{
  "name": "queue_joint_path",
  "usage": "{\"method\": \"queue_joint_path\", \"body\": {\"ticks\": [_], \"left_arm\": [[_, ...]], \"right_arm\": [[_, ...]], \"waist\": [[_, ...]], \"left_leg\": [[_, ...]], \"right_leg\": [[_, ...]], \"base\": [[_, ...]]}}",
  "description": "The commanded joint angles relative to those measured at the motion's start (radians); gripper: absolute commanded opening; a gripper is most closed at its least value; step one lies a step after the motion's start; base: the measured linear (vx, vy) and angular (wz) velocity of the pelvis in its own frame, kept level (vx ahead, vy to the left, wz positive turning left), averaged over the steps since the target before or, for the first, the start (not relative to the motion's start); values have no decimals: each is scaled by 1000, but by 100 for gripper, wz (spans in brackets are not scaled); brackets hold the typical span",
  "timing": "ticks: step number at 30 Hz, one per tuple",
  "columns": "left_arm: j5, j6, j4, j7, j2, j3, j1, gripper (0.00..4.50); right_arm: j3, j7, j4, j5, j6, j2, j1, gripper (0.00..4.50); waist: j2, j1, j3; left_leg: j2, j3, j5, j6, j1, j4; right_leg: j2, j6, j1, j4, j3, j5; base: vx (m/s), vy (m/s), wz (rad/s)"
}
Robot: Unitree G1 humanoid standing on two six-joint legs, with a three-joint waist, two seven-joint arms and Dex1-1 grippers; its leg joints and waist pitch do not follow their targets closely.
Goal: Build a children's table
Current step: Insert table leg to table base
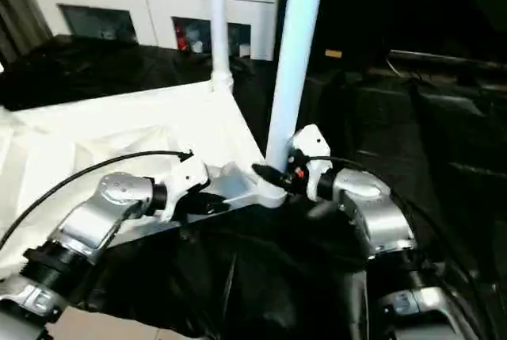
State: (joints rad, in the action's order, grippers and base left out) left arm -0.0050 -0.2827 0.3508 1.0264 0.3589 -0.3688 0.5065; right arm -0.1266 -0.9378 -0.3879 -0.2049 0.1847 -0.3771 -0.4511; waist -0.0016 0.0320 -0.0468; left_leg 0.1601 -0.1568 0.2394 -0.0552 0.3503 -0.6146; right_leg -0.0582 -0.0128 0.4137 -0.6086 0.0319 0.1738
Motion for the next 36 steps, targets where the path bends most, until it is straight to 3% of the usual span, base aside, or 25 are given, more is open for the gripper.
{"method": "queue_joint_path", "body": {"ticks": [1, 8, 9, 15, 17, 19, 20, 21, 25, 27, 29, 33, 36], "left_arm": [[-13, 48, -35, 47, 8, -19, -2, 0], [-32, 78, -61, 119, 34, -28, -10, 0], [-33, 75, -65, 124, 38, -28, -12, 0], [-12, 44, -33, 78, 24, -5, 11, 0], [-6, 24, -23, 51, 12, 2, 21, 0], [0, 4, -15, 22, -3, 9, 33, 0], [10, -25, -5, -26, -23, 20, 48, 0], [10, -25, -5, -26, -23, 20, 48, 0], [55, -184, 32, -255, -167, 50, 132, 0], [69, -213, 49, -306, -207, 49, 153, 0], [79, -230, 64, -337, -233, 43, 165, 0], [99, -226, 113, -399, -270, 38, 187, 0], [105, -229, 125, -411, -278, 40, 192, 0]], "right_arm": [[-86, -74, -61, 18, 33, -2, 52, 190], [-100, -154, -79, 21, -33, -16, 62, 190], [-101, -160, -84, 23, -40, -16, 63, 190], [-84, -134, -122, 40, -74, 7, 54, 190], [-75, -79, -150, 60, -84, 18, 42, 190], [-63, -9, -186, 82, -89, 31, 26, 190], [-48, 62, -222, 98, -91, 48, 8, 190], [-48, 62, -222, 98, -91, 48, 8, 190], [34, 391, -388, 97, -22, 184, -91, 190], [41, 478, -439, 104, -13, 222, -123, 190], [45, 529, -479, 106, -16, 252, -147, 190], [55, 602, -531, 108, -19, 305, -178, 189], [51, 604, -540, 113, -21, 332, -183, 189]], "waist": [[-5, 7, 47], [-4, 12, 48], [1, 13, 47], [1, 12, 48], [2, 10, 44], [0, 5, 39], [0, 5, 39], [-1, 2, 36], [0, -2, 36], [7, -1, 40], [6, 0, 42], [7, 5, 46], [6, 7, 48]], "left_leg": [[63, 13, 149, 67, 7, 88], [70, 5, 152, 53, 5, 89], [70, 6, 150, 47, 5, 90], [70, 5, 158, 40, 4, 90], [71, 6, 178, 31, 3, 93], [66, 8, 239, 12, 0, 95], [66, 8, 239, 12, 0, 95], [63, 12, 273, -1, -2, 97], [59, 16, 299, -16, -10, 95], [61, 19, 271, -21, -8, 98], [61, 16, 249, -13, 1, 100], [61, 8, 223, 0, -4, 97], [60, 7, 203, 8, 0, 98]], "right_leg": [[-84, -243, -51, 81, -45, 277], [-88, -254, -55, 78, -39, 265], [-88, -253, -56, 77, -39, 262], [-88, -260, -57, 77, -38, 253], [-88, -257, -55, 80, -38, 285], [-87, -226, -51, 91, -37, 404], [-87, -226, -51, 91, -37, 404], [-88, -188, -47, 102, -34, 503], [-89, -139, -36, 114, -30, 607], [-90, -150, -40, 111, -28, 545], [-88, -168, -47, 107, -28, 470], [-86, -213, -47, 98, -31, 349], [-86, -227, -54, 92, -32, 298]], "base": [[0, 0, 0], [0, 0, 0], [0, 0, 0], [0, 0, 0], [0, 0, 0], [0, 0, 0], [0, 0, 0], [0, 0, 0], [0, 0, 0], [0, 0, 0], [0, 0, 0], [0, 0, 0], [0, 0, 0]]}}
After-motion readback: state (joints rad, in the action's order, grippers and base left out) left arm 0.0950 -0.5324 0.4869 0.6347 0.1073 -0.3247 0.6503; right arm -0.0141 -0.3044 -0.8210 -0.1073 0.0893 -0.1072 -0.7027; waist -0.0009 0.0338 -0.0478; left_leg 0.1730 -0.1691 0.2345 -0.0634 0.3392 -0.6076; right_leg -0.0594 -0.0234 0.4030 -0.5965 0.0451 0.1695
